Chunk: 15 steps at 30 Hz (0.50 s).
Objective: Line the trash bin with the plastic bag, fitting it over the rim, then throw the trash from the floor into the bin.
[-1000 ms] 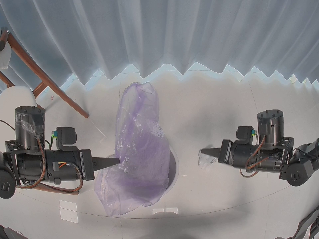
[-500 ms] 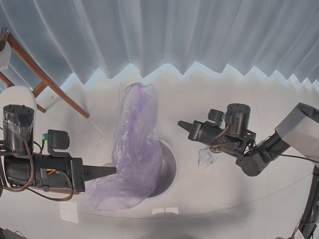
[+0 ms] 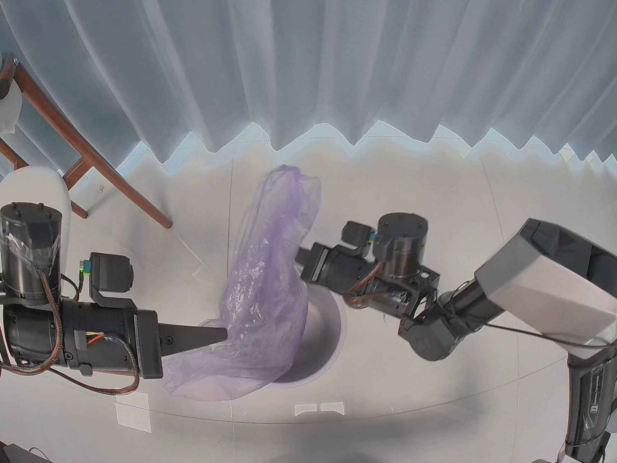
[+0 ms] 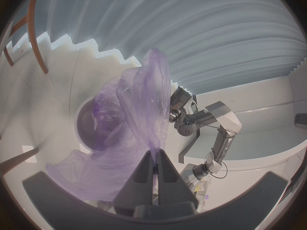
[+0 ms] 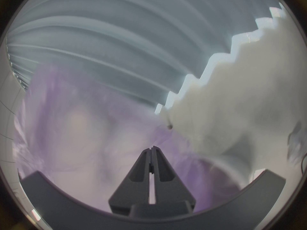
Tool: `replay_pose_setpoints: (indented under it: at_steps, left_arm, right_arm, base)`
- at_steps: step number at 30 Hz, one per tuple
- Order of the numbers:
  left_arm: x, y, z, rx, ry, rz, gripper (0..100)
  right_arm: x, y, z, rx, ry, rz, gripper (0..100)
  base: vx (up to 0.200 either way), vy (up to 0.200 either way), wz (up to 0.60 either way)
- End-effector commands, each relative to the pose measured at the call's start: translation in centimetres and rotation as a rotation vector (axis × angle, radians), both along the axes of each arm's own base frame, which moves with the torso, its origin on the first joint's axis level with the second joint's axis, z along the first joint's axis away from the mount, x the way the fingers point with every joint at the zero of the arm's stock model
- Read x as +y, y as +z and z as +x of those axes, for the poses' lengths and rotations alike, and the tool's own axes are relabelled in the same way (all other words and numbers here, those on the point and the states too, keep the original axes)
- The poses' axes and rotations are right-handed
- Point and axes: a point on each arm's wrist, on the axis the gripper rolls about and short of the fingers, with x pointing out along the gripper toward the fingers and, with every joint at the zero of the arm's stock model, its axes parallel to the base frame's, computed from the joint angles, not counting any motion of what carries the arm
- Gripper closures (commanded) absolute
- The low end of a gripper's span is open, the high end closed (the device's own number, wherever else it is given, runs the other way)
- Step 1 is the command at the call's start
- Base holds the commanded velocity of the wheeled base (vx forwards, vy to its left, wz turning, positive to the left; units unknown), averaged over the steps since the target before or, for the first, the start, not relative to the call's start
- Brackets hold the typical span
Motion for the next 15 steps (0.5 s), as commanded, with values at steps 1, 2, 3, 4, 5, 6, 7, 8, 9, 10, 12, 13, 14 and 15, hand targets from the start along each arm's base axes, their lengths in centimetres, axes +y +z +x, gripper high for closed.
replay_pose_setpoints:
  at_steps: [1, 2, 3, 4, 5, 6, 7, 8, 9, 10, 12, 13, 14, 15]
  left_arm:
    - [0.0, 0.1, 0.1, -0.004, 0.007, 0.0, 100]
    - [0.0, 0.0, 0.2, -0.003, 0.011, 0.001, 100]
    - [0.0, 0.0, 0.2, -0.003, 0.011, 0.001, 100]
    - [0.0, 0.0, 0.2, -0.003, 0.011, 0.001, 100]
    - [0.1, 0.1, 0.2, -0.005, 0.015, 0.0, 100]
    - [0.1, 0.2, 0.2, -0.011, 0.015, -0.002, 100]
    - [0.2, 0.4, 0.3, -0.013, 0.021, -0.005, 100]
    - [0.3, 0.5, 0.4, -0.019, 0.03, -0.008, 100]
    - [0.3, 0.5, 0.4, -0.02, 0.031, -0.007, 100]
    - [0.6, 0.7, 0.5, -0.025, 0.045, -0.01, 100]
    - [0.5, 0.7, 0.6, -0.025, 0.046, -0.01, 100]
    - [0.5, 0.7, 0.7, -0.026, 0.048, -0.009, 100]
    - [0.6, 0.7, 0.7, -0.026, 0.054, -0.009, 100]
    - [0.7, 0.7, 0.8, -0.029, 0.06, -0.009, 100]
  right_arm:
    - [3.0, -1.7, -4.2, 0.072, 0.112, -0.018, 100]
    - [3.2, -2.2, -5.1, 0.081, 0.13, -0.027, 100]
    - [3.4, -2.7, -5.9, 0.089, 0.147, -0.035, 100]
    - [3.4, -2.7, -5.9, 0.089, 0.147, -0.035, 100]
    - [3.5, -3.8, -7.6, 0.104, 0.177, -0.054, 100]
    - [3.5, -4.4, -8.2, 0.115, 0.189, -0.065, 100]
    - [3.4, -4.9, -8.9, 0.121, 0.2, -0.079, 100]
    - [3.3, -5.4, -9.5, 0.133, 0.209, -0.094, 100]
    - [3.3, -5.4, -9.6, 0.134, 0.211, -0.095, 100]
    - [2.8, -6.0, -10.0, 0.152, 0.213, -0.115, 100]
    - [2.5, -6.3, -10.2, 0.158, 0.213, -0.132, 100]
    - [2.3, -6.5, -10.3, 0.159, 0.21, -0.142, 100]
    - [2.2, -6.6, -10.2, 0.158, 0.208, -0.149, 100]
    - [2.1, -6.8, -10.2, 0.158, 0.204, -0.157, 100]
  base:
    - [0.0, 0.0, 0.0]
    - [0.0, 0.0, 0.0]
    - [0.0, 0.0, 0.0]
    - [0.0, 0.0, 0.0]
    - [0.0, 0.0, 0.0]
    - [0.0, 0.0, 0.0]
    - [0.0, 0.0, 0.0]
    - [0.0, 0.0, 0.0]
    - [0.0, 0.0, 0.0]
    - [0.0, 0.0, 0.0]
    - [0.0, 0.0, 0.0]
    - [0.0, 0.0, 0.0]
    - [0.0, 0.0, 0.0]
    - [0.0, 0.0, 0.0]
